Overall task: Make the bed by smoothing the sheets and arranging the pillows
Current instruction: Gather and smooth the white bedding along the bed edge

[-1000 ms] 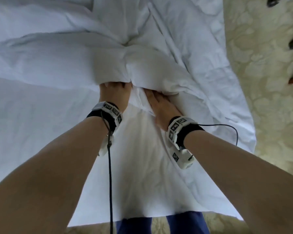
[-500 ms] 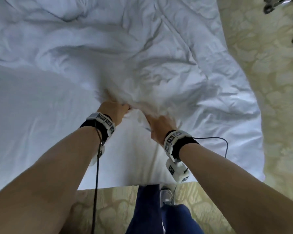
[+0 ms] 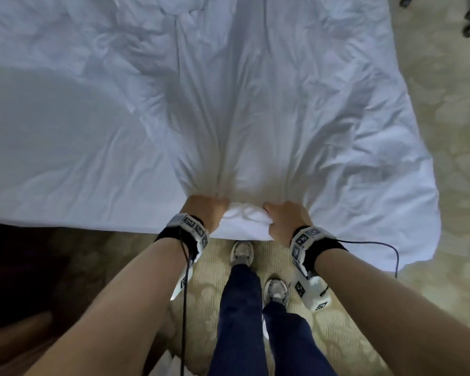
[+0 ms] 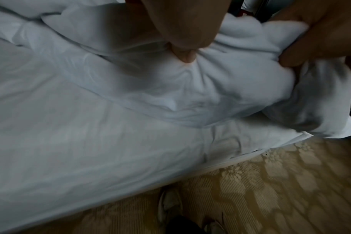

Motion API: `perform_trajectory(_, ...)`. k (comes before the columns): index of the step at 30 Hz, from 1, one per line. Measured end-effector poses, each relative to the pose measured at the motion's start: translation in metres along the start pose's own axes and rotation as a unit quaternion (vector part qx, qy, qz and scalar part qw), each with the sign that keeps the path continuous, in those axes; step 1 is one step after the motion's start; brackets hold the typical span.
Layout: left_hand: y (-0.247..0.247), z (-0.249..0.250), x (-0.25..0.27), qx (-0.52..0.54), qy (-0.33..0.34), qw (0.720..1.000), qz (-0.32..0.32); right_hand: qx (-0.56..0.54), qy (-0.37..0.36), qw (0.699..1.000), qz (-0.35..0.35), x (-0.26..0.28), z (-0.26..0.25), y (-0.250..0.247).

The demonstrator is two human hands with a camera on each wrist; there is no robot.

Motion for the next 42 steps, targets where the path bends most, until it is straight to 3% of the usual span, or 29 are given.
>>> perform_trajectory(4,0.019,-0.017,0.011,0.037,0.007,0.999,0.021,0.026,0.014,1.0,0.002,-0.002,-0.019,0.021)
perform_trajectory(7,0.042,-0.021,0.022,0.104,0.045,0.988,0.101,0.046,0.031,0.998,0.012,-0.005,-0.019,0.046)
perform_trajectory(9,0.077,-0.032,0.034,0.147,0.031,0.981,0.122,0.058,0.04,0.997,0.025,-0.008,-0.025,0.066)
perform_trajectory(12,0.134,-0.063,0.047,0.145,-0.005,0.985,0.093,0.075,0.024,0.995,0.055,-0.03,-0.053,0.083)
perform_trajectory(15,0.17,-0.11,0.052,0.115,-0.019,0.993,0.024,0.111,-0.049,0.991,0.063,-0.07,-0.116,0.081)
perform_trajectory(19,0.186,-0.196,0.043,0.083,-0.058,0.995,-0.024,0.104,-0.149,0.983,0.028,-0.131,-0.221,0.076)
perform_trajectory(23,0.178,-0.267,0.008,0.044,-0.051,0.997,-0.026,0.091,-0.126,0.988,0.013,-0.187,-0.274,0.065)
perform_trajectory(27,0.136,-0.3,-0.033,0.028,-0.016,0.999,0.019,0.131,0.013,0.986,0.101,-0.224,-0.238,0.025)
perform_trajectory(30,0.101,-0.306,-0.076,0.005,0.024,0.997,0.067,0.141,0.069,0.981,0.11,-0.241,-0.187,-0.011)
perform_trajectory(35,0.052,-0.288,-0.161,-0.035,0.085,0.995,0.038,0.108,0.176,0.977,0.047,-0.281,-0.092,-0.051)
perform_trajectory(39,0.052,-0.296,-0.219,-0.071,0.092,0.993,-0.022,0.009,0.222,0.975,-0.018,-0.331,-0.056,-0.056)
perform_trajectory(42,0.054,-0.301,-0.247,-0.097,0.119,0.988,-0.021,0.007,0.221,0.975,-0.026,-0.347,-0.041,-0.048)
Point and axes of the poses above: each hand's wrist, its own x-axis away from the middle knuckle, its own y-axis out of the palm, z = x × y, the point moved 7 cm from there along -x, towards the middle knuckle, and after that the axes turned 7 degrees about -y, right-handed, at the moved point
